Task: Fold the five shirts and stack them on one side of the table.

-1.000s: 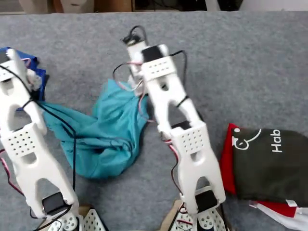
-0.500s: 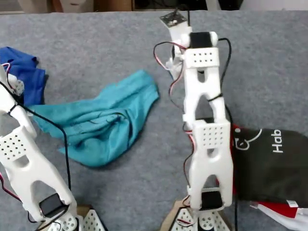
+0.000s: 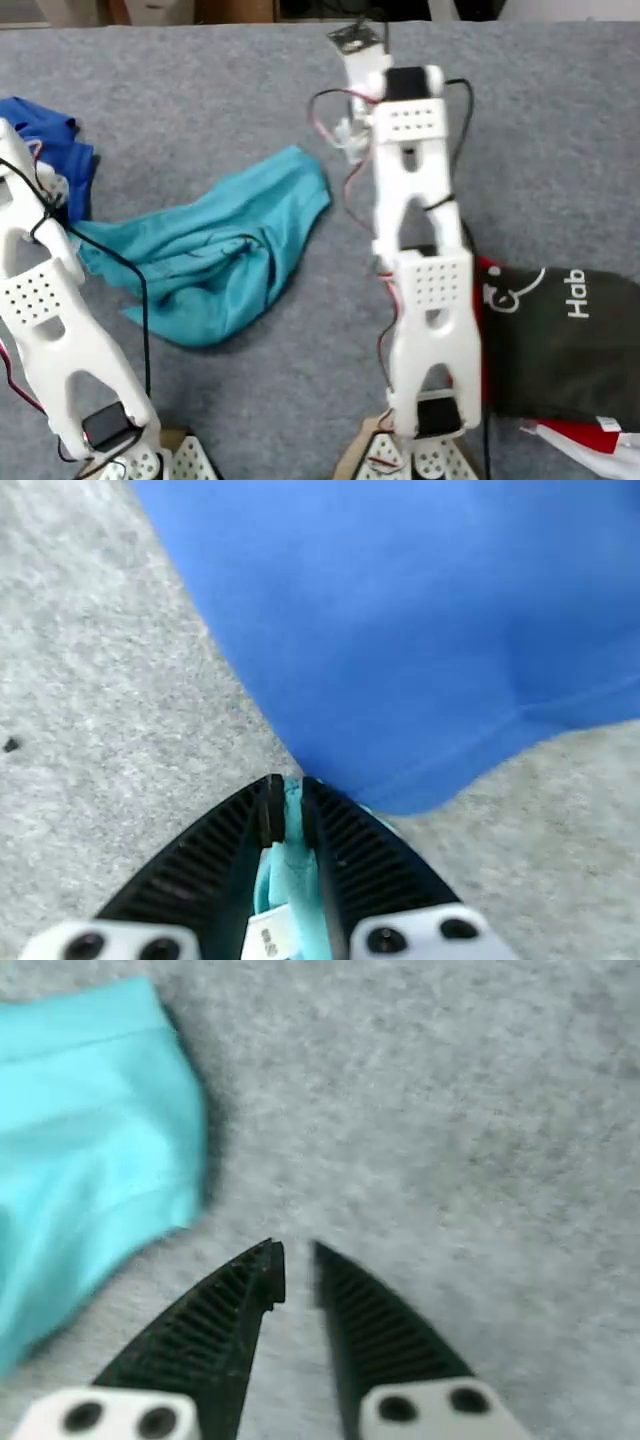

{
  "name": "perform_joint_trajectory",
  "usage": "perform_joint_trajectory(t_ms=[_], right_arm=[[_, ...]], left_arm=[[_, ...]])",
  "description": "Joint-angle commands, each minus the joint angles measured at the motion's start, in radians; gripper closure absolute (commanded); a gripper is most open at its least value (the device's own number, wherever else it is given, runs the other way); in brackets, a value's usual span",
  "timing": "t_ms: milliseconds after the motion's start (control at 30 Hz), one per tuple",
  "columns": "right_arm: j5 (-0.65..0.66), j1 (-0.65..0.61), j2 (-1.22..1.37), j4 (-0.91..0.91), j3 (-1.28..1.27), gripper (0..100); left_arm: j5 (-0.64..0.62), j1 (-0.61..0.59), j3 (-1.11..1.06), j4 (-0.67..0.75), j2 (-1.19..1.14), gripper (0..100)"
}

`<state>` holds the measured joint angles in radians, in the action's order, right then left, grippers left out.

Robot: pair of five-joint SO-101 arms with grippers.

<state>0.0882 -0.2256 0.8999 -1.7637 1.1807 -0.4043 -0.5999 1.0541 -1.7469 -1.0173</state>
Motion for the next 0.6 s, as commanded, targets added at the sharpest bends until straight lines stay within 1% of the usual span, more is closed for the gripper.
perform_joint_trajectory(t_ms=[0,100,167,267,367,433,533,567], right_arm=[[-0.095,-0.124,0.013,-0.018,-0.015,84.5],[-0.164,-0.226,0.05,-0.017,-0.05,84.6],[-0.221,-0.263,0.088,0.008,-0.05,84.6],[-0.29,-0.268,0.165,0.087,-0.031,84.6],[-0.344,-0.263,0.237,0.094,-0.008,84.8],[-0.353,-0.262,0.283,0.069,0.004,88.2],[-0.351,-0.254,0.325,0.021,0.044,97.9],[-0.351,-0.243,0.329,-0.003,0.073,99.5]], left_arm=[[0.063,0.02,0.048,0.005,-0.024,98],[0.078,0.023,0.049,0.005,-0.053,98],[0.08,0.02,0.049,0.005,-0.059,98],[0.127,0.012,0.043,0.037,-0.068,98],[0.126,0.0,0.04,0.051,-0.068,98],[0.127,-0.006,0.044,0.052,-0.068,98],[0.13,-0.012,0.048,0.054,-0.068,98],[0.144,-0.012,0.048,0.054,-0.068,98]])
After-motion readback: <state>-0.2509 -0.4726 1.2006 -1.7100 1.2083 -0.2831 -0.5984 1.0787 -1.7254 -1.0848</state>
